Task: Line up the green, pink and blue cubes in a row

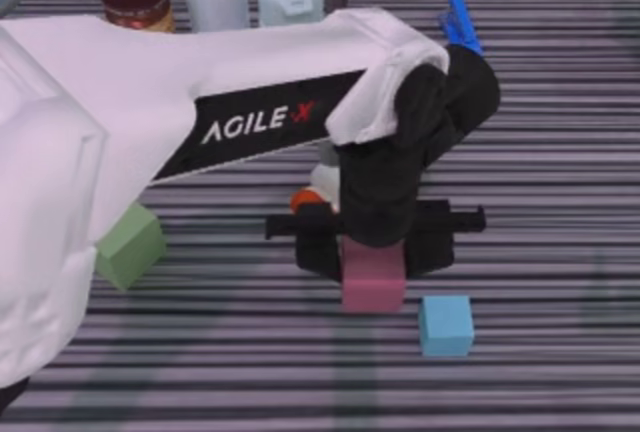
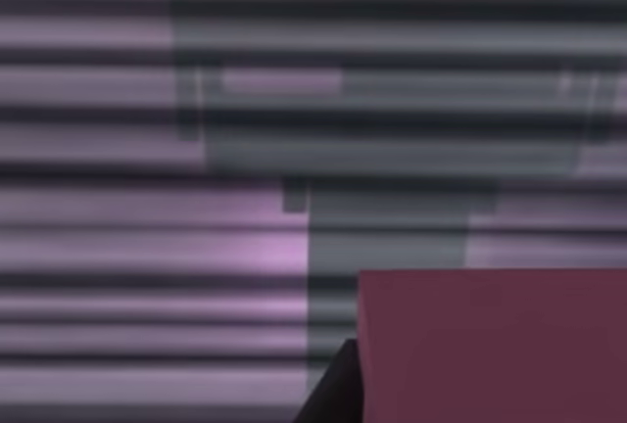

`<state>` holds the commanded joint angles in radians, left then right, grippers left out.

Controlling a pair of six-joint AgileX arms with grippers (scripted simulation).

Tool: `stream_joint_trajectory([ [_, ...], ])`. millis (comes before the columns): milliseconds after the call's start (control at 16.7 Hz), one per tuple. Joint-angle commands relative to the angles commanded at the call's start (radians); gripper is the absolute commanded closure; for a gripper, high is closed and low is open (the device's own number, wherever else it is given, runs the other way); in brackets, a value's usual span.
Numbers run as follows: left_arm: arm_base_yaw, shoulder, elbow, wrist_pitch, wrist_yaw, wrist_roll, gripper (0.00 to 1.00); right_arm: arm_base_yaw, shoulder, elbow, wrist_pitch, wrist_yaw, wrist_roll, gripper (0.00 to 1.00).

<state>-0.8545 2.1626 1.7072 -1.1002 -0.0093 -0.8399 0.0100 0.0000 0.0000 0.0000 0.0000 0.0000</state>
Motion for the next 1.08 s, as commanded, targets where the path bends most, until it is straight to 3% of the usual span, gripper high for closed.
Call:
stream_joint_trajectory([
  [300, -0.005, 0.046, -0.115, 0.162, 0.001, -0.004, 1.00, 0.000, 0.000, 0.000, 0.000, 0.000, 0.000, 0.00],
  [540, -0.006, 0.049, -0.124, 0.173, 0.001, -0.004, 1.00, 0.000, 0.000, 0.000, 0.000, 0.000, 0.000, 0.00],
  [1080, -0.006, 0.049, -0.124, 0.173, 0.001, -0.004, 0.32, 0.000, 0.000, 0.000, 0.000, 0.000, 0.000, 0.00],
])
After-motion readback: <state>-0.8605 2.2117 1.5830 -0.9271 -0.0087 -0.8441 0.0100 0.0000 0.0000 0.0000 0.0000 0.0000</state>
